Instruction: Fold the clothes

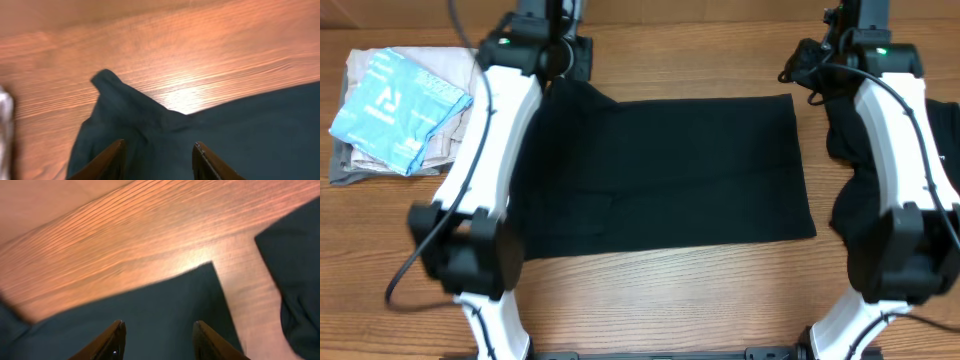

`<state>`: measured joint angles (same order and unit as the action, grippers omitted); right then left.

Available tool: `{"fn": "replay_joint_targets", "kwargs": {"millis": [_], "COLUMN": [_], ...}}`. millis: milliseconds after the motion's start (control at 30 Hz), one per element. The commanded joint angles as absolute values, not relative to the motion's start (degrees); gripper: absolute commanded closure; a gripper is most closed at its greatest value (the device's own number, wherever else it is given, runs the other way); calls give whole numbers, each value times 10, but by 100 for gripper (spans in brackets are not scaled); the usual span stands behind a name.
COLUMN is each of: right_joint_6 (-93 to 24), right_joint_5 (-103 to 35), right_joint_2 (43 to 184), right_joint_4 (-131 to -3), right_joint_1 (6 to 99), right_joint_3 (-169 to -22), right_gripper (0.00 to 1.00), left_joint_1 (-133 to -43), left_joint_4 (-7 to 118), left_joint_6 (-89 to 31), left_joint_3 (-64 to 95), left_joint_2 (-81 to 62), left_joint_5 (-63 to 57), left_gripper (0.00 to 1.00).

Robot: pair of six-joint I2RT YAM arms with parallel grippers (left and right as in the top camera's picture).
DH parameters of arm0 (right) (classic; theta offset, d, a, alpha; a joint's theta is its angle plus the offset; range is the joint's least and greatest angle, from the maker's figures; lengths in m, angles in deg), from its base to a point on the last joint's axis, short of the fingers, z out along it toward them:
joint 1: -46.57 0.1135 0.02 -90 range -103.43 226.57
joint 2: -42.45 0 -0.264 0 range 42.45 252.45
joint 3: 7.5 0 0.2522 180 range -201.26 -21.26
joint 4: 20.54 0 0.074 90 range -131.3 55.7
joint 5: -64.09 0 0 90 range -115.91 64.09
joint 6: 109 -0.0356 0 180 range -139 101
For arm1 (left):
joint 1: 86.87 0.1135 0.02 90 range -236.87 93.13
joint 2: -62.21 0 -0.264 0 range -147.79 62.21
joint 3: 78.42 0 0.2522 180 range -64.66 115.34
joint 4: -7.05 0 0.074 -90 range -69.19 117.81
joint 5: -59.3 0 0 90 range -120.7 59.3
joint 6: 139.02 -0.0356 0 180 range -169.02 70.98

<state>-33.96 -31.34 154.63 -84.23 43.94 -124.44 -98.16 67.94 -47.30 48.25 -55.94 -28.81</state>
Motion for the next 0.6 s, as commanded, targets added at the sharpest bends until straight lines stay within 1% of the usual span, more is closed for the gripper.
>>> {"fn": "replay_joint_targets", "kwargs": {"millis": [0,67,233,400,567], "right_joint_6": [-322,-294,-249,-249,-250], "right_joint_5": [-283,-283,-269,-198,-191], "right_joint_2": [1595,1634,1701,1765,1790], "right_joint_4": [-809,-777,-724,-690,-691], "right_joint_1": [439,439,439,438,437], "right_joint_3": [-1255,-1255,-1255,-1255,-1255], "right_gripper": [53,52,52,52,51], "left_joint_1": [-989,-992,-994,-994,-994], "left_joint_4": [658,648,661,673,697], "left_joint_6": [-503,-504,-503,-503,-503], "left_joint_3": [487,487,487,487,487], "left_joint_2": [-622,-658,-690,-689,-689], "left_joint_5": [-298,-298,-298,-298,-298], "left_gripper": [54,54,53,53,53]}}
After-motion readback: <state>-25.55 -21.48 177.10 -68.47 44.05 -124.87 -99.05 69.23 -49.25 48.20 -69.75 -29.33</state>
